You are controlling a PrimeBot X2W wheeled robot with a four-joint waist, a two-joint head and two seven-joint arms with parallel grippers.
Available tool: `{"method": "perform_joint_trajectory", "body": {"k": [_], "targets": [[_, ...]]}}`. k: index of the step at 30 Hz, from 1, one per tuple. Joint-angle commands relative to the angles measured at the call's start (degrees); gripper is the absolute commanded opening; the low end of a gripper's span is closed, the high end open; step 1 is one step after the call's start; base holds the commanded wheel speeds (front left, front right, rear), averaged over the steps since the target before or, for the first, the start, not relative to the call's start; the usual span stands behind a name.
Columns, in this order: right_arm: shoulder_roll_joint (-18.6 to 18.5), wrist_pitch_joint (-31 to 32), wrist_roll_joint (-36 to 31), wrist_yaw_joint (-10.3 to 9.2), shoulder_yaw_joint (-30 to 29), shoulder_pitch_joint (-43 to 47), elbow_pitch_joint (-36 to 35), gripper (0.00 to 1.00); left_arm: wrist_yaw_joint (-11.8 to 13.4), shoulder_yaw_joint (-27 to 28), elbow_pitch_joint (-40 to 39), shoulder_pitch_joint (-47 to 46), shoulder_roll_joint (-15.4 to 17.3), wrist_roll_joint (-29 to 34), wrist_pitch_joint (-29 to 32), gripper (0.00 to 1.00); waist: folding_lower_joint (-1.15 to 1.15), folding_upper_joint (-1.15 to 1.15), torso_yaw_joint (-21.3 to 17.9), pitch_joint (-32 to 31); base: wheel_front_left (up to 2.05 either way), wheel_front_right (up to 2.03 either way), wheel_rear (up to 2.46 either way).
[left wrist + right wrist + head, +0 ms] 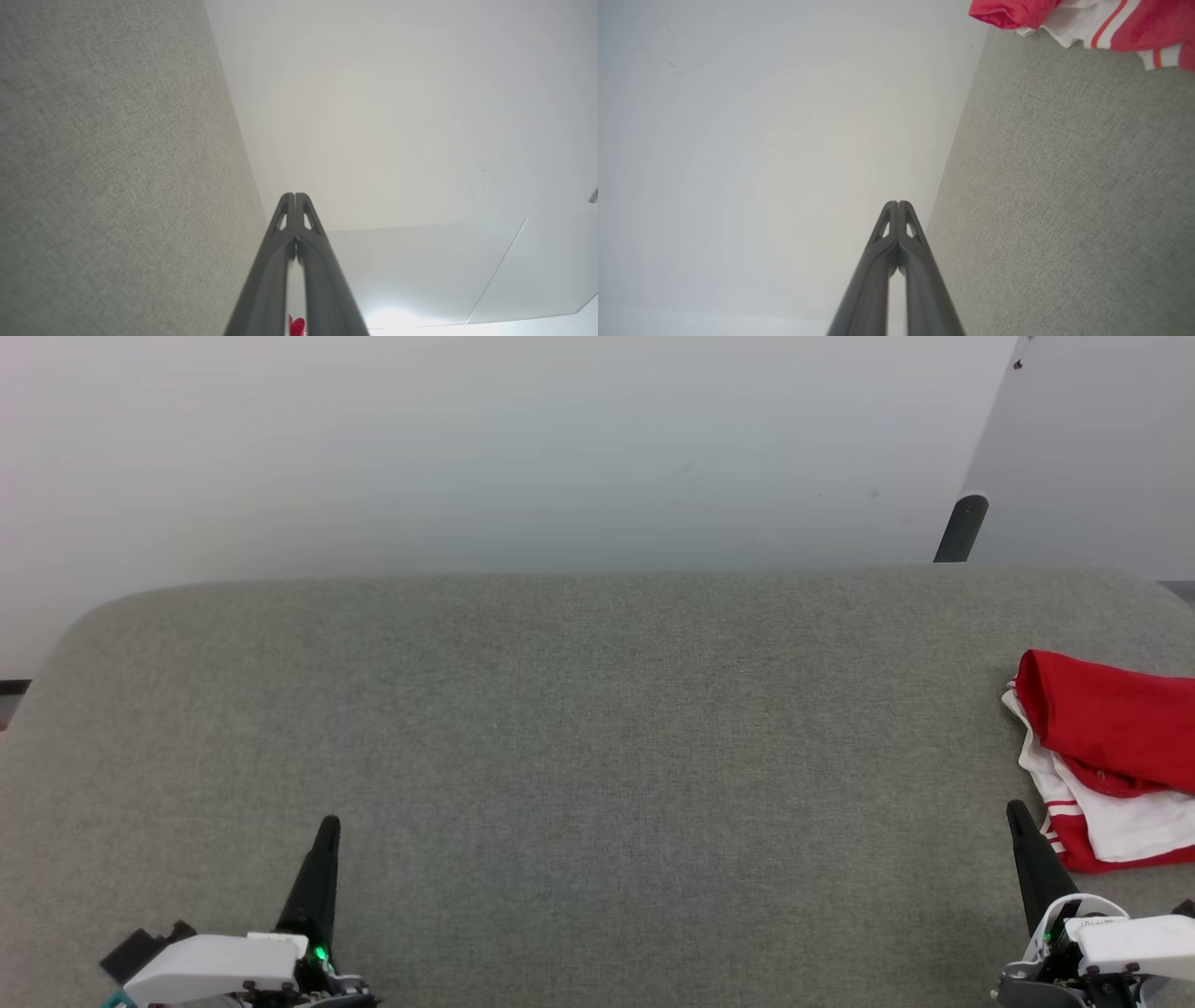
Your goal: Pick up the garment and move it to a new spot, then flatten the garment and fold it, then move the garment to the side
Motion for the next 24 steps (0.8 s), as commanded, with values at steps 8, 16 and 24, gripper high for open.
{"method": "perform_joint_trajectory", "body": {"k": [8,16,24], "targets": [[0.34,0.81,4.42,0.01,-0.31,-1.37,0.22,0.00,-0.30,-0.11,0.15,-1.59,-0.60,-3.55,1.14,0.00,0.00,0.00,0.29,0.41,0.00,0.00,0.00],[0.58,1.28,7.51,0.01,-0.43,-1.87,0.46,0.00,-0.32,-0.22,0.33,-2.25,-1.07,-6.04,1.83,0.00,0.00,0.00,0.53,0.76,0.00,0.00,0.00],[0.57,1.27,7.52,0.01,-0.40,-1.56,0.45,0.00,-0.32,-0.21,0.32,-2.28,-1.03,-6.06,1.90,0.00,0.00,0.00,0.55,0.78,0.00,0.00,0.00]]}}
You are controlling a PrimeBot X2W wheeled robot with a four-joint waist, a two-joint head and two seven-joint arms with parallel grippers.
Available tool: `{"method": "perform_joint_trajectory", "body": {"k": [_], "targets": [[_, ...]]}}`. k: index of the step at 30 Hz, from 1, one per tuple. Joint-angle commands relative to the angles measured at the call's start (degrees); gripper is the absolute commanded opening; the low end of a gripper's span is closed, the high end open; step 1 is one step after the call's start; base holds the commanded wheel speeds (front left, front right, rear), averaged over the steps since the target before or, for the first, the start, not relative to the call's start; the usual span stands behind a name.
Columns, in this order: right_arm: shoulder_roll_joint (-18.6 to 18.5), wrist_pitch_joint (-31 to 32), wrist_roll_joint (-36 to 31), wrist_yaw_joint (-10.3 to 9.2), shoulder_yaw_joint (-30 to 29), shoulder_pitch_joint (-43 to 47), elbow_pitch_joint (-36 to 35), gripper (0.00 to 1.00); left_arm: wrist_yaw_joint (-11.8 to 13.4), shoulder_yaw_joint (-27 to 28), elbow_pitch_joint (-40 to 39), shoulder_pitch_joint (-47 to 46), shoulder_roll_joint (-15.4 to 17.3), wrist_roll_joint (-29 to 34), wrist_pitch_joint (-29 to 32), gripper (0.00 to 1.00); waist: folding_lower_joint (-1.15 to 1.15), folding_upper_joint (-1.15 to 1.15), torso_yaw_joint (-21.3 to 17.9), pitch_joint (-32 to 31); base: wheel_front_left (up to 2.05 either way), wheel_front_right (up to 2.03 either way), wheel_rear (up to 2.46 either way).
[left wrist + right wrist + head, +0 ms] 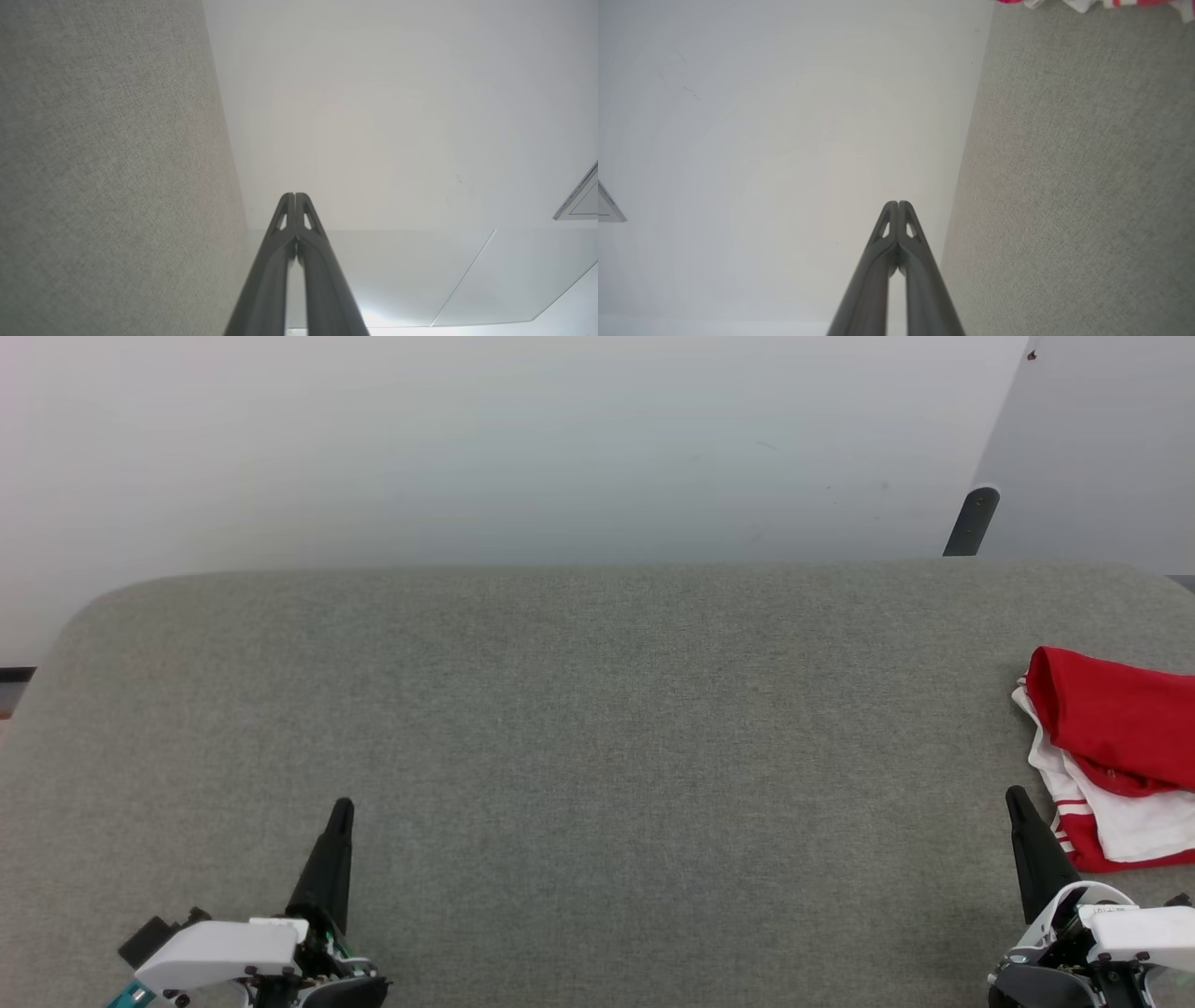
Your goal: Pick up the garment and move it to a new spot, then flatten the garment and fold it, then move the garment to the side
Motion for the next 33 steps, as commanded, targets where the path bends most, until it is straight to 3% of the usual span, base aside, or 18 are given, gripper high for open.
{"method": "perform_joint_trajectory", "body": {"k": [1,33], "targets": [[0.20,0.06,0.21,0.02,-0.05,-0.21,0.00,0.00,-0.32,0.05,0.07,-0.58,-0.04,-0.19,0.19,0.00,0.00,0.00,0.00,0.00,0.00,0.00,0.00],[0.19,0.06,0.22,0.02,-0.03,-0.21,0.00,0.00,-0.32,0.03,0.05,-0.56,-0.03,-0.19,0.17,0.00,0.00,0.00,0.00,0.00,0.00,0.00,0.00]]}}
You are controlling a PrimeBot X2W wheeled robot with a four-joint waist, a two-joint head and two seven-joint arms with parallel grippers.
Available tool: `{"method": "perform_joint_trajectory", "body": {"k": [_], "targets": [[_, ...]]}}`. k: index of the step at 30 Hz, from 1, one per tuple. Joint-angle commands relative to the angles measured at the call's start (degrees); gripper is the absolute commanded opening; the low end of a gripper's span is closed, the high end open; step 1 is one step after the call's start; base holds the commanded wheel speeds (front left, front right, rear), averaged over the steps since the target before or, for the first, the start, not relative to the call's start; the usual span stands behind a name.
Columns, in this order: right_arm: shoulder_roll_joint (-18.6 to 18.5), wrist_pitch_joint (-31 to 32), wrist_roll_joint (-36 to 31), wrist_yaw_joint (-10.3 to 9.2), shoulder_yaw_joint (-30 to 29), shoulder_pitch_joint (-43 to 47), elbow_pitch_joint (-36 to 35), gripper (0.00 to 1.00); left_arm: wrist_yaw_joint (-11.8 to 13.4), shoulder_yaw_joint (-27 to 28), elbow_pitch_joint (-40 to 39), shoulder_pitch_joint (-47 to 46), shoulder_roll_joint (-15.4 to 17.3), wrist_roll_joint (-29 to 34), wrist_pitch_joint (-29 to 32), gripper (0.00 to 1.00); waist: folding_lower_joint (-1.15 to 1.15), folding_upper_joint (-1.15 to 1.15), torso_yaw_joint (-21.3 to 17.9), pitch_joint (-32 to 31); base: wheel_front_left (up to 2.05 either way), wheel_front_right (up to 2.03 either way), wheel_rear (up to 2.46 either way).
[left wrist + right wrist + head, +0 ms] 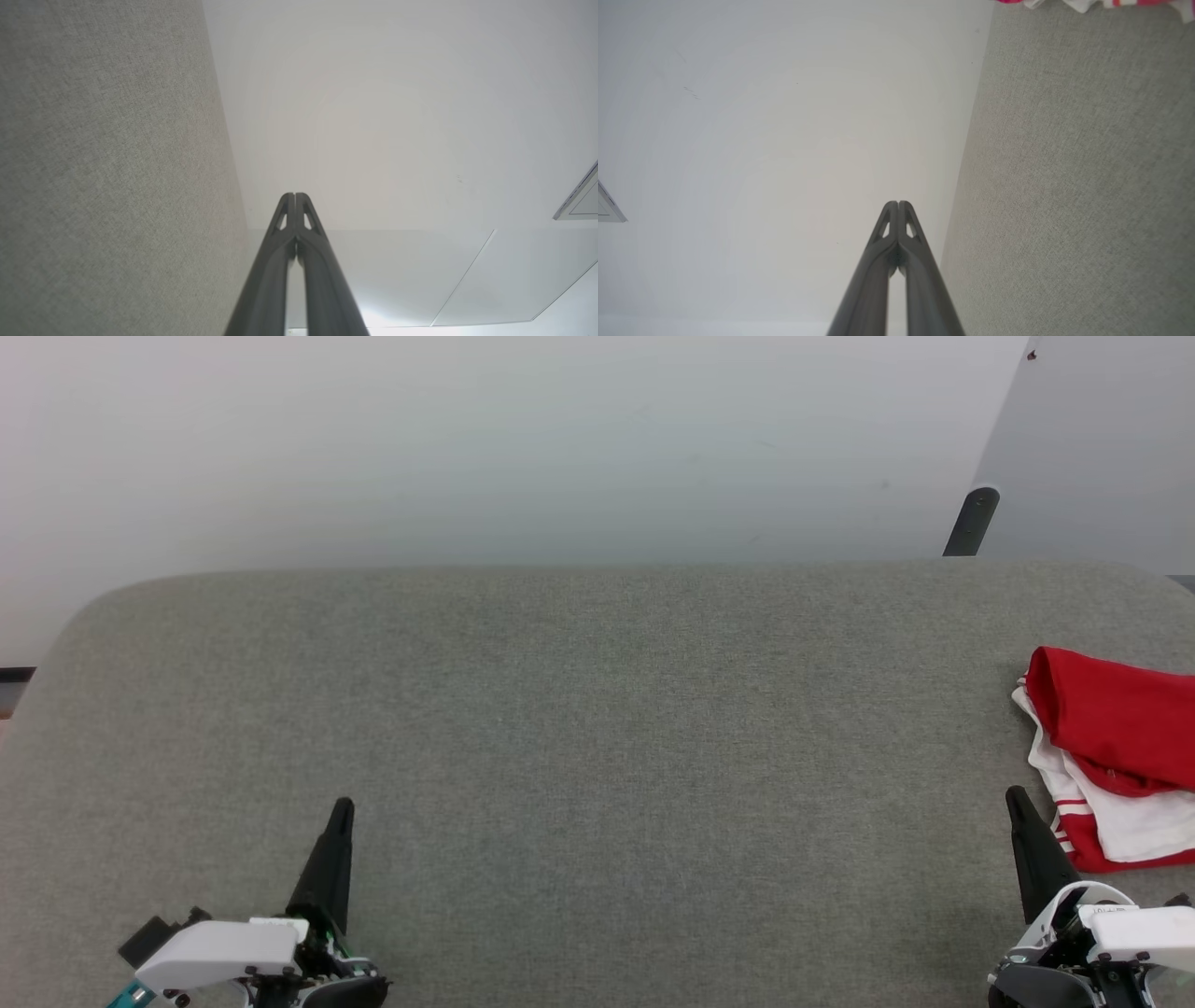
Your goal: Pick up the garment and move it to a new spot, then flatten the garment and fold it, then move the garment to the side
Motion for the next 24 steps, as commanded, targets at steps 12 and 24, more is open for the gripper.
{"method": "perform_joint_trajectory", "body": {"k": [12,24], "targets": [[0.18,0.05,0.23,0.02,-0.02,-0.21,0.00,0.00,-0.33,0.00,0.05,-0.54,-0.02,-0.20,0.17,0.00,0.00,0.00,0.00,0.00,0.00,0.00,0.00],[0.18,0.05,0.23,0.02,-0.02,-0.21,0.00,0.00,-0.33,0.01,0.04,-0.54,-0.02,-0.21,0.17,0.00,0.00,0.00,0.00,0.00,0.00,0.00,0.00]]}}
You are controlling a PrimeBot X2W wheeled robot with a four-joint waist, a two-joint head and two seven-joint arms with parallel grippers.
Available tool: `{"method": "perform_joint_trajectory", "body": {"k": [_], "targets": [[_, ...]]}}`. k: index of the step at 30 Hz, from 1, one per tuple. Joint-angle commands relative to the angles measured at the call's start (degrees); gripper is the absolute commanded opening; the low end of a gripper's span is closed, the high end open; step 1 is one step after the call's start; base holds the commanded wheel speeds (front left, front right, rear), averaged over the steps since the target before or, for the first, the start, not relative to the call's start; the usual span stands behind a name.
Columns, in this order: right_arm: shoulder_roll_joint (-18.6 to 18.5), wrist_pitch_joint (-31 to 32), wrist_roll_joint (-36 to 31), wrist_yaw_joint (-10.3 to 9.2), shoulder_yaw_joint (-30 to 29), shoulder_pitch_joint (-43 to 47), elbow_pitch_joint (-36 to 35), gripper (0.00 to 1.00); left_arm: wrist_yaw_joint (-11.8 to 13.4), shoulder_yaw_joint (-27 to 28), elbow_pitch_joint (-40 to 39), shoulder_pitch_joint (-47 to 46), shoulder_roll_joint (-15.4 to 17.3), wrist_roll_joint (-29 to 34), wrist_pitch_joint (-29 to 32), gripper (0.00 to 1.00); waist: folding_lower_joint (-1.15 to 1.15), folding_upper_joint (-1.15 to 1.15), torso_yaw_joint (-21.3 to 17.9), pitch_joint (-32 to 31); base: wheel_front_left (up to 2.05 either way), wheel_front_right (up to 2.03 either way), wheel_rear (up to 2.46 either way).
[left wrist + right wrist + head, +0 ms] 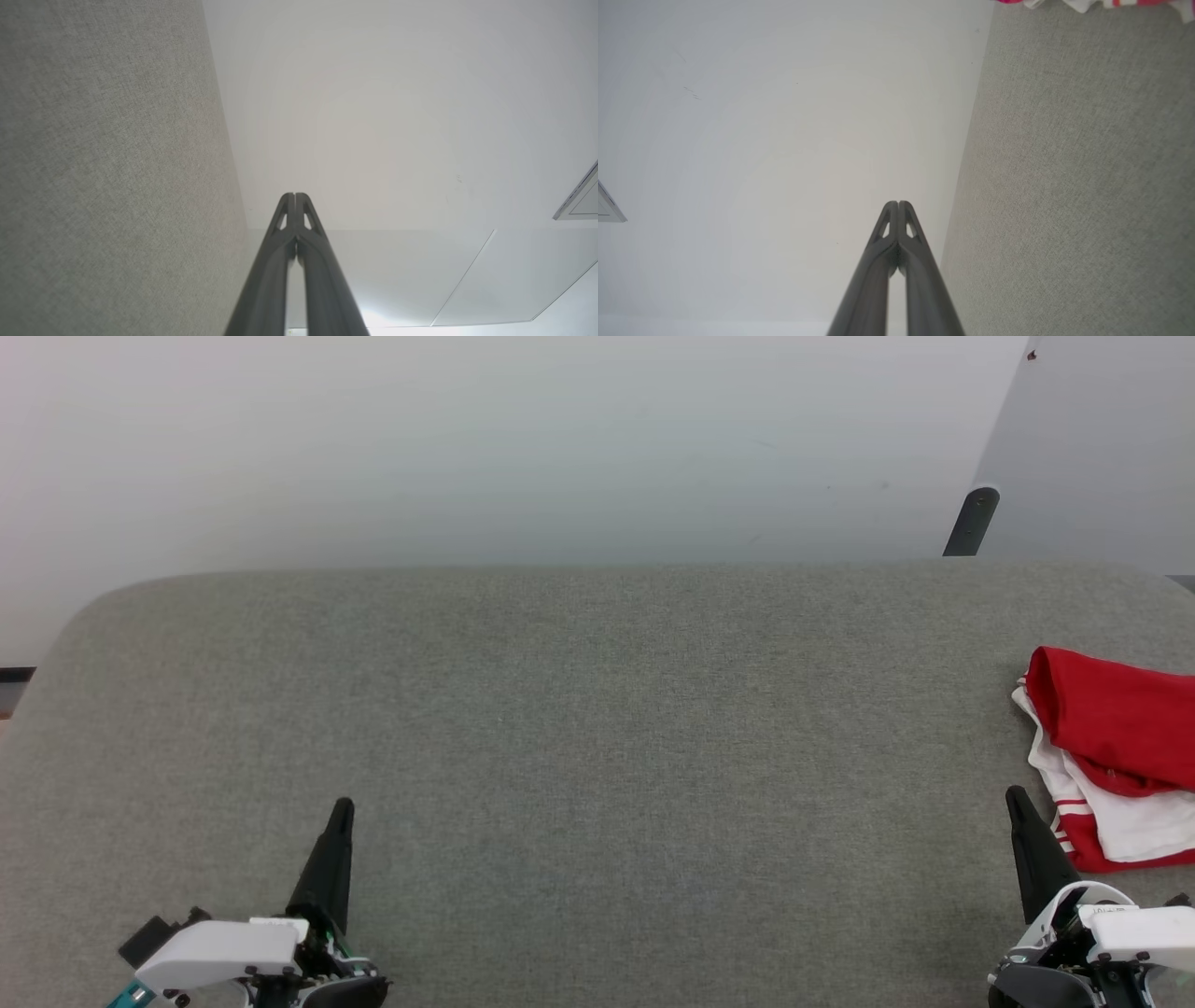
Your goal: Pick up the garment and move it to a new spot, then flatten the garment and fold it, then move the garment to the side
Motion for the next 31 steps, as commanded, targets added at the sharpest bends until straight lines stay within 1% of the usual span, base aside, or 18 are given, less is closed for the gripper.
{"method": "perform_joint_trajectory", "body": {"k": [1,31], "targets": [[0.18,0.05,0.23,0.02,-0.03,-0.21,0.00,0.00,-0.33,0.03,0.04,-0.53,-0.02,-0.21,0.19,0.00,0.00,0.00,0.00,0.00,0.00,0.00,0.00],[0.18,0.04,0.24,0.02,-0.02,-0.21,0.00,0.00,-0.33,0.03,0.04,-0.53,-0.02,-0.20,0.18,0.00,0.00,0.00,0.00,0.00,0.00,0.00,0.00]]}}
